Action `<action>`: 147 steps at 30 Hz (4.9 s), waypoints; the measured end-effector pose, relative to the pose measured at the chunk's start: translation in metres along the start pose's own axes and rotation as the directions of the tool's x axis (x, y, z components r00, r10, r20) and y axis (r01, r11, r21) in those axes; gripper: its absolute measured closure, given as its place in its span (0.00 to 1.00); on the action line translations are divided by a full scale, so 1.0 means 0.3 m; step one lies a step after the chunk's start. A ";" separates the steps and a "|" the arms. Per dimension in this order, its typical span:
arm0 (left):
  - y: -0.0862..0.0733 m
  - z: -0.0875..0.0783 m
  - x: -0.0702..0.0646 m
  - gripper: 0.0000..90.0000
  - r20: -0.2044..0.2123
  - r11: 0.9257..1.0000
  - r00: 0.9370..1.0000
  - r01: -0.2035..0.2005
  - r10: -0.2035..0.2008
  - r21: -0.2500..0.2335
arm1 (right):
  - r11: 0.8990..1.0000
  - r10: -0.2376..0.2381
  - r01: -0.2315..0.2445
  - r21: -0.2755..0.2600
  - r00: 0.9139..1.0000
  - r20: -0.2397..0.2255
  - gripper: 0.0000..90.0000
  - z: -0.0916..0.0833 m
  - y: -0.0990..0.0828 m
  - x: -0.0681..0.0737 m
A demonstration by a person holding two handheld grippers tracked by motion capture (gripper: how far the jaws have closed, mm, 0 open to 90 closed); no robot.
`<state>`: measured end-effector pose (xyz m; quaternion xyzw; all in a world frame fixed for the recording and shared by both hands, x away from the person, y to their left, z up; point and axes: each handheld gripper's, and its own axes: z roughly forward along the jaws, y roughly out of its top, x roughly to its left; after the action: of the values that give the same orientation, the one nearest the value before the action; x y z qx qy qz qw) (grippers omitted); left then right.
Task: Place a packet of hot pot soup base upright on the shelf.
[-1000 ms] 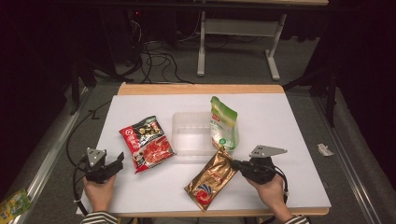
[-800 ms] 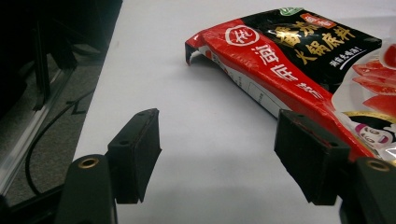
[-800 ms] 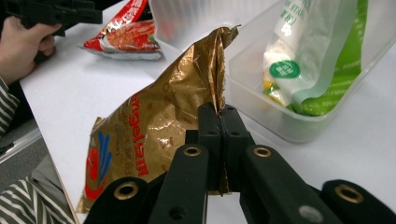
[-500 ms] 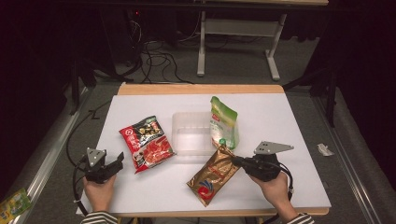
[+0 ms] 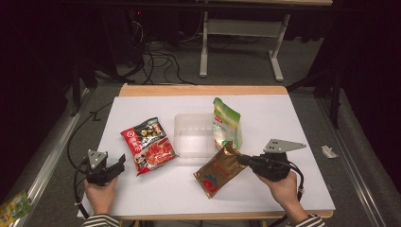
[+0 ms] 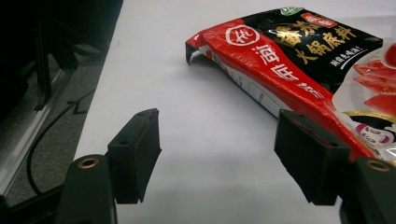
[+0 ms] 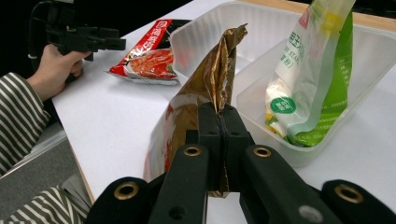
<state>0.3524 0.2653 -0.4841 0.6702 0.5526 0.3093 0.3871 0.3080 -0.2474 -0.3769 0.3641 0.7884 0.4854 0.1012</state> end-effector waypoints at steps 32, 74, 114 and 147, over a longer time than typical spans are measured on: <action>0.000 0.000 0.001 0.35 0.001 1.000 1.000 0.002 -0.002 0.002 | 0.999 -0.005 0.003 -0.053 0.999 -0.049 1.00 -0.079 0.111 0.004; 0.000 -0.001 0.002 0.35 0.002 1.000 1.000 0.002 -0.002 0.000 | 0.990 -0.005 -0.003 -0.140 0.998 -0.056 1.00 -0.089 0.265 -0.011; 0.000 0.000 0.003 0.35 0.004 1.000 1.000 0.003 -0.003 0.001 | 0.980 0.119 -0.119 -0.159 0.993 -0.011 1.00 0.077 0.377 -0.095; 0.000 -0.001 0.003 0.35 0.003 1.000 1.000 0.007 -0.007 -0.004 | 0.981 0.123 -0.115 -0.155 0.992 0.042 1.00 0.098 0.383 -0.080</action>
<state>0.3521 0.2663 -0.4840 0.6681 0.5535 0.3081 0.3904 0.3949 -0.2129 -0.3001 0.4141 0.7230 0.5398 0.1196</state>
